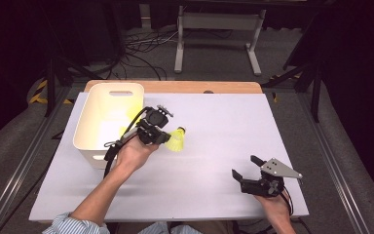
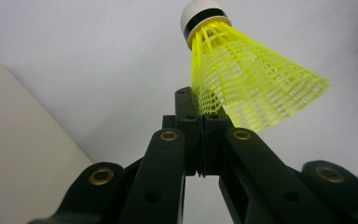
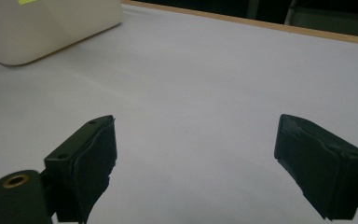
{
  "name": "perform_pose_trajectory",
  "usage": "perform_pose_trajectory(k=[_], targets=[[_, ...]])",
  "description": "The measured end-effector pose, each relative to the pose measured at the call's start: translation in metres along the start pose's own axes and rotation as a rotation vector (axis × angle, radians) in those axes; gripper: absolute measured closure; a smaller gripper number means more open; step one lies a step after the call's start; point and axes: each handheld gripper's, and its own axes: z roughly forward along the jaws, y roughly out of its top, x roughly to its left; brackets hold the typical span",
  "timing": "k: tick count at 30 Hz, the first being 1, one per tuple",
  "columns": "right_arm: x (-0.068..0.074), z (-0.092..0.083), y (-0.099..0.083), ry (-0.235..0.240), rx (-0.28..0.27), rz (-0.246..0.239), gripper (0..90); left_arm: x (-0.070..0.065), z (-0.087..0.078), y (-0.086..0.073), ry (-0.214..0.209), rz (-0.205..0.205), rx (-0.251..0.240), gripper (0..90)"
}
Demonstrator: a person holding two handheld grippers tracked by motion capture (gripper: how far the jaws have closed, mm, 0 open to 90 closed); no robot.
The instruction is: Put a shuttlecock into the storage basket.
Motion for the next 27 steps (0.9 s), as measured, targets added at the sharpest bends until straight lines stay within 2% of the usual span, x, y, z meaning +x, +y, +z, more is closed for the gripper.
perform_pose_trajectory(k=[8,15,20,27], targets=[[-0.005,-0.003,-0.01,-0.012,-0.006,0.008,13.4,0.006,-0.006,0.002,-0.018,-0.017,-0.012,89.3],[-0.011,-0.008,-0.013,-0.036,-0.035,0.052,13.5,0.01,-0.013,0.005,-0.023,-0.016,-0.013,89.3],[-0.011,-0.008,-0.014,-0.031,-0.037,0.049,13.3,0.015,-0.019,0.003,-0.02,-0.032,-0.023,89.3],[-0.008,-0.008,-0.013,-0.036,-0.034,0.026,13.5,0.029,-0.032,0.0,-0.021,-0.064,-0.053,89.4]])
